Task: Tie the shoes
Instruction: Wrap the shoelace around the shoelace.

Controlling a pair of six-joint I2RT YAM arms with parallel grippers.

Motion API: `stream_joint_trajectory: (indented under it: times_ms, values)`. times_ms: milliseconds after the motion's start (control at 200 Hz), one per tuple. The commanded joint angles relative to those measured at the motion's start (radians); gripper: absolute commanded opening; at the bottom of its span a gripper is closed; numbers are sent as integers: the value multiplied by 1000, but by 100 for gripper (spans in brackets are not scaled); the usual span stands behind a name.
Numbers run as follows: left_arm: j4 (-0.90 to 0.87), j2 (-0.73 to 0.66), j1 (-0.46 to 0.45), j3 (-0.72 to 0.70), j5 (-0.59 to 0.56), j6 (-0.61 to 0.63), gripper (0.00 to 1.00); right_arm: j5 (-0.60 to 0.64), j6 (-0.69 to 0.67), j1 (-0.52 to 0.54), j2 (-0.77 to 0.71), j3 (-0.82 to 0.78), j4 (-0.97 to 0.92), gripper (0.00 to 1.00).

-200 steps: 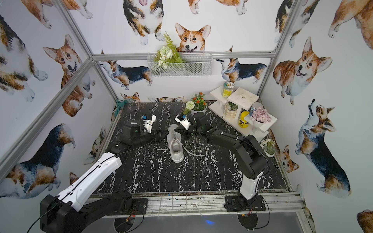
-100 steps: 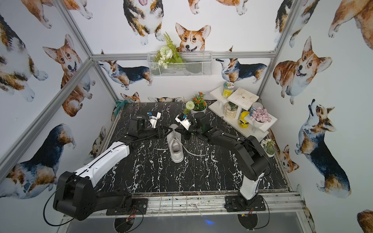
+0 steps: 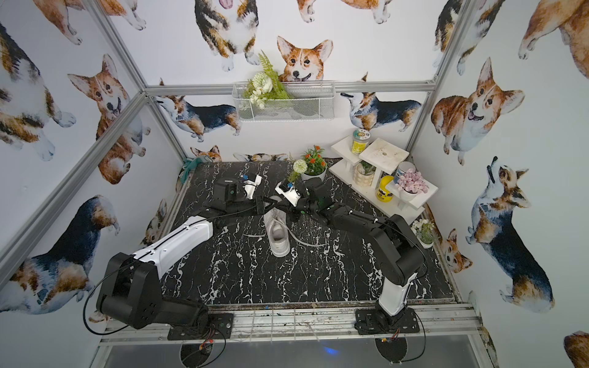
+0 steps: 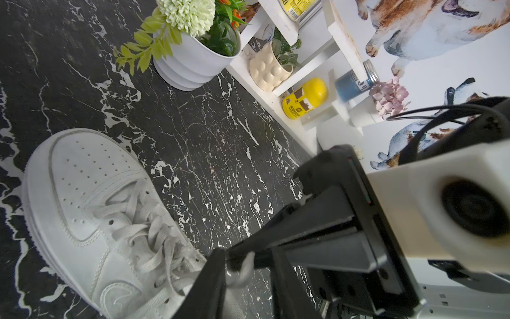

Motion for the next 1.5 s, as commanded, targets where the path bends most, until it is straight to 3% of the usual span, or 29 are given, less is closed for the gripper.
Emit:
stream_joint_trajectory:
  times_ms: [0, 230, 295, 520, 651, 901, 1176, 1496]
  values:
    - [18, 10, -4, 8, -3, -1, 27, -12, -15, 3, -6, 2, 18, 0]
    - [15, 8, -6, 2, -5, 4, 2, -10, -15, 5, -11, 1, 19, 0]
    - [10, 4, -6, -1, -10, 9, 0, -3, -16, 2, -19, -1, 8, 0]
    - [-14, -19, -5, -20, -31, 29, 0, -45, 18, -77, -139, -130, 29, 33]
    - [-22, -31, -6, -26, -45, 34, 0, -34, 16, -108, -219, -253, 24, 42]
    - [-26, -38, -5, -25, -53, 38, 0, -14, 32, -116, -221, -425, 84, 45]
    - [-45, -44, -6, -18, -62, 49, 0, -42, -7, -98, -60, -338, 22, 43]
    - [-56, -55, -6, -17, -69, 53, 0, -79, 24, -59, 42, -307, 76, 42]
